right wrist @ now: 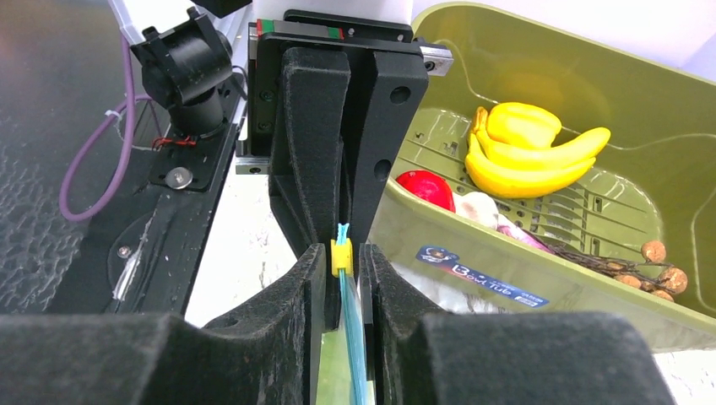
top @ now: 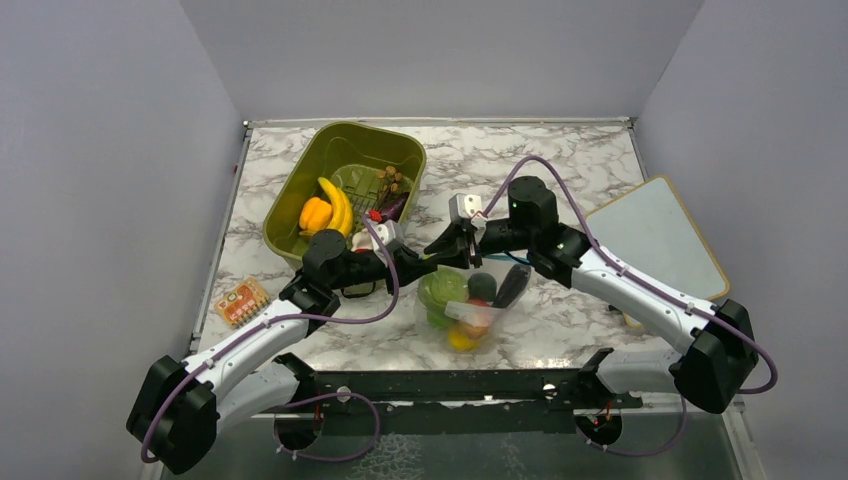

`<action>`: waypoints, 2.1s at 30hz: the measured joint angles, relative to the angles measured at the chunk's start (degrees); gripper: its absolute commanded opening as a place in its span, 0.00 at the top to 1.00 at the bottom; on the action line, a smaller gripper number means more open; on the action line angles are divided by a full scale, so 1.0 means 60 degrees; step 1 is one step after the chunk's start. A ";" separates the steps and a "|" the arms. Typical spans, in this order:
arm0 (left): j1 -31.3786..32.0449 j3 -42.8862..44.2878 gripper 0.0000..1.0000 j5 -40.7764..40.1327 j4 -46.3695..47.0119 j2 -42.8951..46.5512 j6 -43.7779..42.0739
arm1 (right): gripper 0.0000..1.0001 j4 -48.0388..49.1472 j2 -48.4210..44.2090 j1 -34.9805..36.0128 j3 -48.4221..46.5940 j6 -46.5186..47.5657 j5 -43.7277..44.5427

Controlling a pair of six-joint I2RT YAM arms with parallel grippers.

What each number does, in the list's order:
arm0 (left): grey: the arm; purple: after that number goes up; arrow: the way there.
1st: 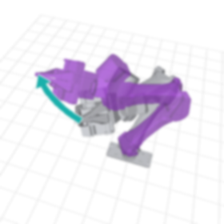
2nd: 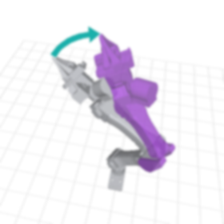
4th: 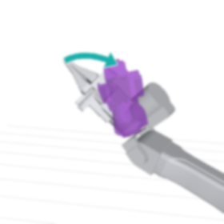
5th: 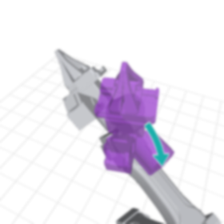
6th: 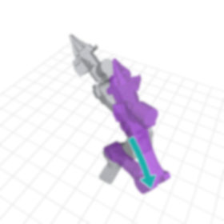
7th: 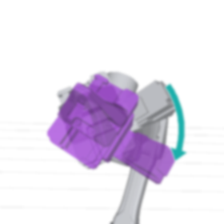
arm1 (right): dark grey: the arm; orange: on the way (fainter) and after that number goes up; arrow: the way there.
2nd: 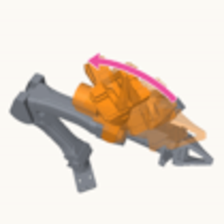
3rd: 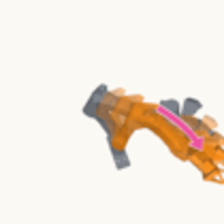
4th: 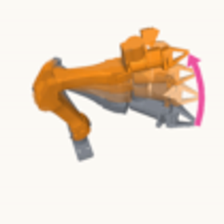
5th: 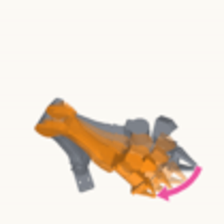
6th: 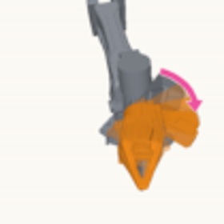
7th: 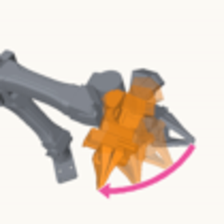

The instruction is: Open the zip-top bag and remove the fake food

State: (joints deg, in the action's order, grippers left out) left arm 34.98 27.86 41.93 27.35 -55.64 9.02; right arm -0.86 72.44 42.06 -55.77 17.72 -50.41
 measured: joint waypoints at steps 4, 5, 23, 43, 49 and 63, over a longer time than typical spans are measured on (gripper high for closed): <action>0.0000 0.0000 1.00 0.0000 -0.0015 0.0011 -0.0007 | 0.77 -0.0069 0.0055 0.0000 0.0000 0.0036 0.0000; 0.0000 0.0000 1.00 0.0000 -0.0033 0.0022 -0.0025 | 0.77 -0.0102 0.0062 0.0000 0.0000 0.0062 -0.0004; 0.0000 0.0091 1.00 -0.0004 -0.0364 0.0069 -0.0193 | 0.99 -0.0382 -0.0127 0.0062 0.0022 0.0415 0.0590; 0.0018 0.0091 0.83 -0.0069 -0.1071 0.0419 -0.0565 | 0.99 -0.2033 -0.0608 -0.0033 0.0029 0.1410 0.1683; -0.0007 0.0474 0.66 -0.0025 -0.1118 0.0444 -0.0495 | 0.99 -0.2248 -0.0619 -0.0157 0.0025 0.1428 0.1617; -0.0007 0.0984 0.85 0.0131 -0.1140 0.0197 -0.0419 | 0.99 -0.2648 -0.0973 -0.0211 0.0007 0.1424 0.1606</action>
State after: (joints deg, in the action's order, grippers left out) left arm 34.94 33.76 42.72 20.51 -54.46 6.50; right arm -16.75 66.61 40.80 -55.72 26.26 -40.77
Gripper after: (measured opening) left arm 0.147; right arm 0.066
